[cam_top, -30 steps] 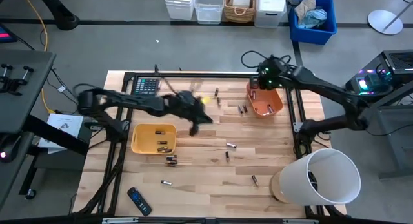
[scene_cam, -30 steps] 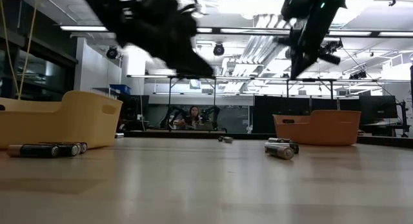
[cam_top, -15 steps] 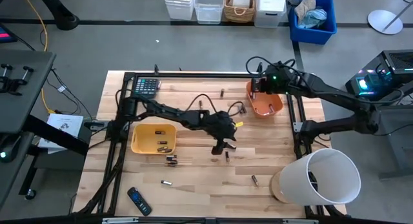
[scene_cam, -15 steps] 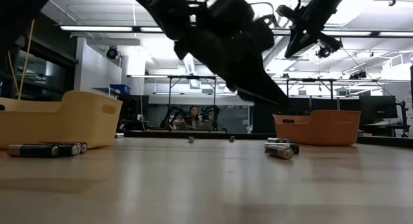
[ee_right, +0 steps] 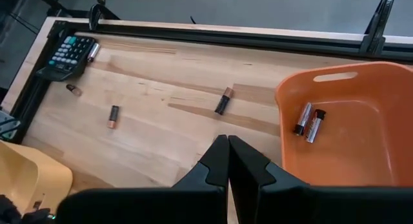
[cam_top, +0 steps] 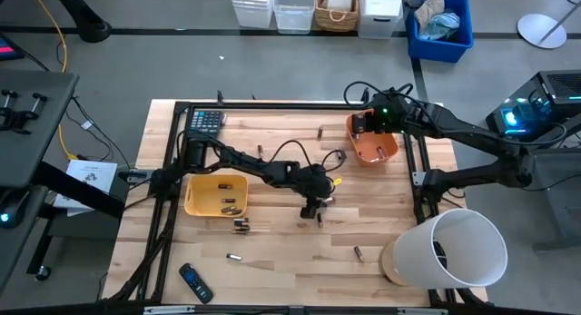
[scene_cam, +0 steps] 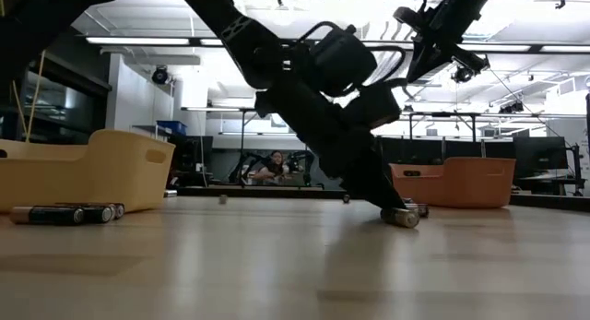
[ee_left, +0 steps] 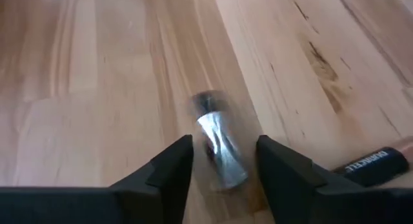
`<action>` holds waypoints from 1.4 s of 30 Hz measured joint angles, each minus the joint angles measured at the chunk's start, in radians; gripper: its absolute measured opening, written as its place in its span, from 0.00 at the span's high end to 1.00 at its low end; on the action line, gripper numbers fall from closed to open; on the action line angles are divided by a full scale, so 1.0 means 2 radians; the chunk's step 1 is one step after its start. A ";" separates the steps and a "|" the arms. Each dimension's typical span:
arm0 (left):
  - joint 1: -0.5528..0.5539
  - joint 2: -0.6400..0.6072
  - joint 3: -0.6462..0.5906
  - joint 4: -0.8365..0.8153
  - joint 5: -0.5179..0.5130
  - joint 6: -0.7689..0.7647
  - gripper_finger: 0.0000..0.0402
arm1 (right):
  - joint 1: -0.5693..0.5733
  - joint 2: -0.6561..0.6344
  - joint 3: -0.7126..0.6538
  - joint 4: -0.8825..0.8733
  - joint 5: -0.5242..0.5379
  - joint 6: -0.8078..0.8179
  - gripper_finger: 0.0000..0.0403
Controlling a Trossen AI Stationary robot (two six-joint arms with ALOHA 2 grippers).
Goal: Sort batteries
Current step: Put the silver battery into the orange bin
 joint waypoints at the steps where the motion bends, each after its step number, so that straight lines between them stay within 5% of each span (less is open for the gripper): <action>1: -0.001 0.003 0.000 0.002 0.002 -0.001 0.62 | 0.000 0.000 0.000 0.000 0.000 0.000 1.00; 10: -0.003 0.005 0.001 -0.001 -0.025 -0.021 0.92 | 0.000 0.000 0.000 0.000 0.000 -0.006 1.00; 15: 0.045 -0.013 0.019 -0.002 -0.029 -0.073 0.92 | 0.000 0.000 0.000 0.001 -0.002 -0.007 1.00; 20: 0.114 -0.022 0.099 0.032 -0.042 -0.082 0.92 | 0.000 0.000 0.000 0.008 -0.002 0.002 1.00; 26: 0.153 0.066 0.243 -0.007 -0.006 -0.112 0.92 | 0.000 0.000 0.000 0.051 -0.003 0.004 1.00; 34: 0.135 0.130 0.377 -0.082 -0.020 -0.130 0.61 | -0.003 0.000 0.000 0.102 -0.001 0.000 1.00; 38: 0.142 0.088 0.387 -0.216 -0.019 -0.089 0.48 | -0.005 0.000 0.001 0.105 0.000 -0.009 1.00; 42: 0.178 0.053 0.385 -0.369 -0.069 -0.080 0.46 | -0.005 0.000 0.000 0.108 0.000 -0.022 1.00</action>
